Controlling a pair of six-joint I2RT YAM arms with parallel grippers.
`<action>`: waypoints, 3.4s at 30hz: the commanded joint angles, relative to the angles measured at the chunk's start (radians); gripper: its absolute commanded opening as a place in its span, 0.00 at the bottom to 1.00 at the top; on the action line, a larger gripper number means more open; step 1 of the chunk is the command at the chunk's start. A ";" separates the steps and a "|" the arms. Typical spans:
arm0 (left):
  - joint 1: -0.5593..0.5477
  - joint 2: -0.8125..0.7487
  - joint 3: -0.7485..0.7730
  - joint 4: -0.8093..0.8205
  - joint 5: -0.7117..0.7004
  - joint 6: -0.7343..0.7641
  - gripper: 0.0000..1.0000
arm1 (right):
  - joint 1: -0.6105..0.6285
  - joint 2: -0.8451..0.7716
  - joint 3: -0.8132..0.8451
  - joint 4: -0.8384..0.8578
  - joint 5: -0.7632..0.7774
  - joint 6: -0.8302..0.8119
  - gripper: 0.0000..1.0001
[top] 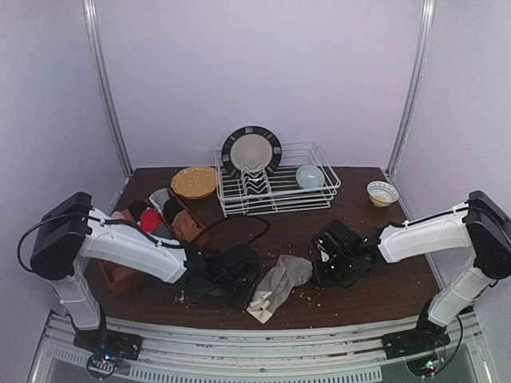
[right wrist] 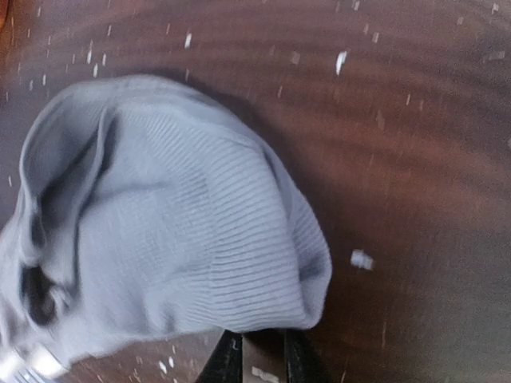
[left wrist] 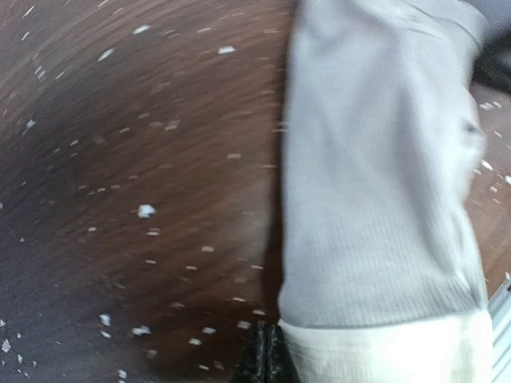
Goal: Roll the underwear
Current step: Rotate the underwear at the center of the board.
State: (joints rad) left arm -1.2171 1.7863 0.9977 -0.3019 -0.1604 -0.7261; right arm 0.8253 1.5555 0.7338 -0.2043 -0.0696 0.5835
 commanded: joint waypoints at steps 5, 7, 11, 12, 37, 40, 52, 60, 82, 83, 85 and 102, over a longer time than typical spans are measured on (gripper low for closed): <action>-0.052 0.045 0.118 -0.030 -0.027 0.106 0.00 | -0.127 0.117 0.051 0.011 -0.023 -0.028 0.23; -0.056 0.063 0.158 -0.064 -0.045 0.117 0.00 | -0.139 0.104 0.079 -0.025 -0.025 -0.032 0.28; -0.056 0.053 0.169 -0.078 -0.078 0.118 0.00 | -0.136 -0.023 0.082 -0.067 -0.037 -0.011 0.42; -0.055 0.048 0.164 -0.071 -0.081 0.121 0.00 | -0.131 -0.057 0.080 -0.065 -0.059 -0.003 0.46; -0.058 0.099 0.192 0.020 0.017 0.179 0.00 | 0.011 0.130 0.227 0.022 -0.274 0.101 0.15; -0.058 0.108 0.196 0.020 0.019 0.181 0.00 | 0.011 0.099 0.186 0.024 -0.272 0.108 0.01; -0.058 0.058 0.161 0.024 0.007 0.167 0.00 | -0.032 0.044 0.019 0.092 -0.235 0.125 0.00; -0.062 0.053 0.213 0.040 0.068 0.204 0.00 | -0.053 0.052 -0.080 0.223 -0.234 0.118 0.00; -0.074 0.223 0.318 0.047 0.206 0.318 0.00 | -0.061 0.130 -0.159 0.380 -0.278 0.166 0.00; -0.074 0.224 0.294 0.058 0.200 0.312 0.00 | -0.061 0.131 -0.159 0.381 -0.278 0.166 0.00; -0.075 0.222 0.247 0.084 0.190 0.289 0.00 | -0.060 0.131 -0.159 0.379 -0.279 0.168 0.00; -0.065 0.189 0.088 0.214 0.197 0.249 0.00 | -0.061 -0.051 -0.041 0.195 -0.266 0.132 0.44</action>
State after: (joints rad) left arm -1.2858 1.9720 1.1248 -0.0227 0.0311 -0.4828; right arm 0.7692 1.5887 0.6361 0.1913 -0.3950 0.7513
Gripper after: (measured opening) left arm 0.001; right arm 0.417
